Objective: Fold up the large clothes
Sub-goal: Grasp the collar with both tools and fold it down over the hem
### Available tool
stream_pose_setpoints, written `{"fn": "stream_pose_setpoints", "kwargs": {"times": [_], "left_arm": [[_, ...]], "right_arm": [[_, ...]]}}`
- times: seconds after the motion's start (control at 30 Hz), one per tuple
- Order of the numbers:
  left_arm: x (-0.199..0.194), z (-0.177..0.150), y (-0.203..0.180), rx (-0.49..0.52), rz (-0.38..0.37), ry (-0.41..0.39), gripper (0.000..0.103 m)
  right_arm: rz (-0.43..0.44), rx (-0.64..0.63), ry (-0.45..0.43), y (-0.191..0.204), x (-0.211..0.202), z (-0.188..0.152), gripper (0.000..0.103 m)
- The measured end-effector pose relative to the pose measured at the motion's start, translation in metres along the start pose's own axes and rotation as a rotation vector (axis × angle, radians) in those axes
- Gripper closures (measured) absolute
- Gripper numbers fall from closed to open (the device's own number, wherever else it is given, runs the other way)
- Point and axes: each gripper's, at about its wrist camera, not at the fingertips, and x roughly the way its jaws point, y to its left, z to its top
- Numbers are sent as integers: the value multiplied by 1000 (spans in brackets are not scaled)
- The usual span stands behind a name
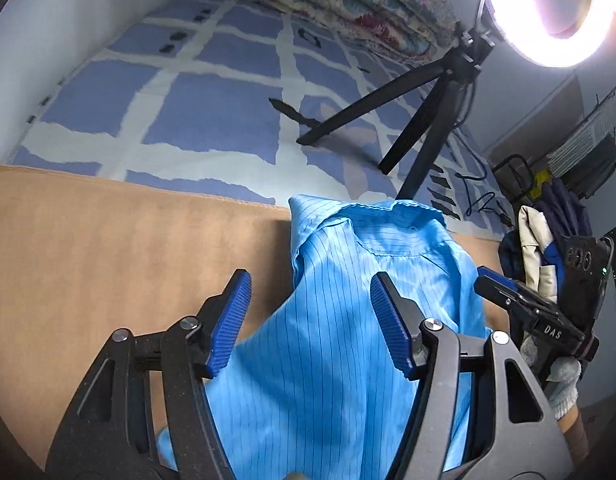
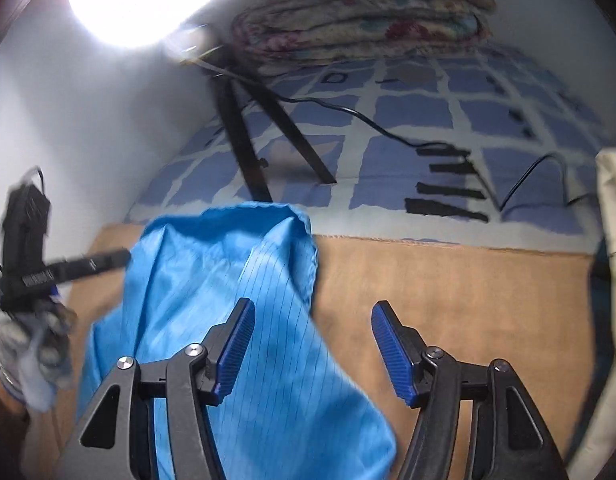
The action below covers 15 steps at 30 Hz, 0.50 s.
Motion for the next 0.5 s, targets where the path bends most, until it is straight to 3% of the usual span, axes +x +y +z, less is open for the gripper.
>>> {"fn": "stream_pose_setpoints", "kwargs": {"times": [0.1, 0.13, 0.17, 0.27, 0.33, 0.5], "left_arm": [[12, 1, 1, 1, 11, 10, 70], [14, 1, 1, -1, 8, 13, 86], [16, 0, 0, 4, 1, 12, 95], [11, -5, -11, 64, 17, -29, 100], [3, -8, -18, 104, 29, -57, 101], [-28, -13, -38, 157, 16, -119, 102]], "right_arm": [[84, 76, 20, -11, 18, 3, 42], [110, 90, 33, -12, 24, 3, 46], [130, 99, 48, -12, 29, 1, 55], [188, 107, 65, -7, 37, -2, 80], [164, 73, 41, 0, 32, -2, 93], [114, 14, -35, 21, 1, -1, 102]]}}
